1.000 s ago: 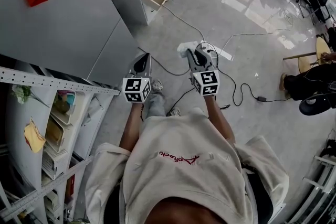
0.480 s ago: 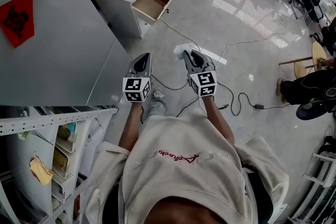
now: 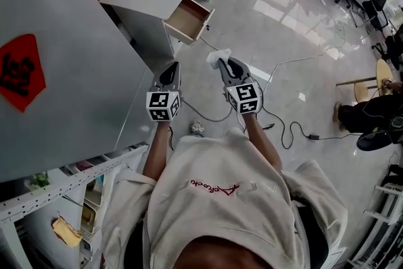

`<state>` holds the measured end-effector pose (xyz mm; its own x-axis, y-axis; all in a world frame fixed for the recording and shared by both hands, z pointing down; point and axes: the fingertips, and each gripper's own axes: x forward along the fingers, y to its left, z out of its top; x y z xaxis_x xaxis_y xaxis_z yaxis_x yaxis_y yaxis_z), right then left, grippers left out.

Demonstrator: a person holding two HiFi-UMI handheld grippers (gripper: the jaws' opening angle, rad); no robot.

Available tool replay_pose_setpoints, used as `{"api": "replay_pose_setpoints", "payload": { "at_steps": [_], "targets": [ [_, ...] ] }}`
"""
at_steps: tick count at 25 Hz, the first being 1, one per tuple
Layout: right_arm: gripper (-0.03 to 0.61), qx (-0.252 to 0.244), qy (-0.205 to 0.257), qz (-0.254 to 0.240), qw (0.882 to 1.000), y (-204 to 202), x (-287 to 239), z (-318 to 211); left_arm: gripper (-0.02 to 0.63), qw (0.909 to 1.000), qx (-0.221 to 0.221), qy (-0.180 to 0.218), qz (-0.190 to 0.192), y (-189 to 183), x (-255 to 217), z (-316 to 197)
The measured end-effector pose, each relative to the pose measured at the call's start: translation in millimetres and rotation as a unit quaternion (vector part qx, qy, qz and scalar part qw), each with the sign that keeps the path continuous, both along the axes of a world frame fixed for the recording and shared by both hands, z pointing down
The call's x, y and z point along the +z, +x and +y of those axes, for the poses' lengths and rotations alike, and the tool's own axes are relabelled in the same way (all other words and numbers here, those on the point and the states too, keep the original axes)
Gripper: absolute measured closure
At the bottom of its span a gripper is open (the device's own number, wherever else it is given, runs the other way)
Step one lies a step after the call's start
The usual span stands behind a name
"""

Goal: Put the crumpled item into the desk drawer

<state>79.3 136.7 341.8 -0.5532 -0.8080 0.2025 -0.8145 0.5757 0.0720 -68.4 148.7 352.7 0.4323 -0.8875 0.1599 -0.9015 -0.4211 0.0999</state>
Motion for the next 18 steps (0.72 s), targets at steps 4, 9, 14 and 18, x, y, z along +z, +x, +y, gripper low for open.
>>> {"api": "replay_pose_setpoints", "payload": {
  "at_steps": [4,9,14,18],
  "targets": [
    [0.517,0.005,0.001,0.001,1.000,-19.2,-3.0,-31.9,0.604,1.0000,0.002,-0.001,0.002,-21.0,-1.0,-32.3],
    [0.517,0.011,-0.002,0.003,1.000,-37.8,8.5,-52.5,0.604,0.9999,0.008,-0.005,0.004,-38.6,11.3,-54.5],
    [0.517,0.015,-0.006,0.002,1.000,-40.7,15.1,-63.5,0.604,0.9999,0.014,-0.007,0.004,-40.4,16.2,-66.8],
    [0.517,0.019,-0.008,0.002,1.000,-43.0,19.3,-73.2,0.604,0.9998,0.016,-0.010,0.003,-43.6,21.4,-75.1]
  ]
}}
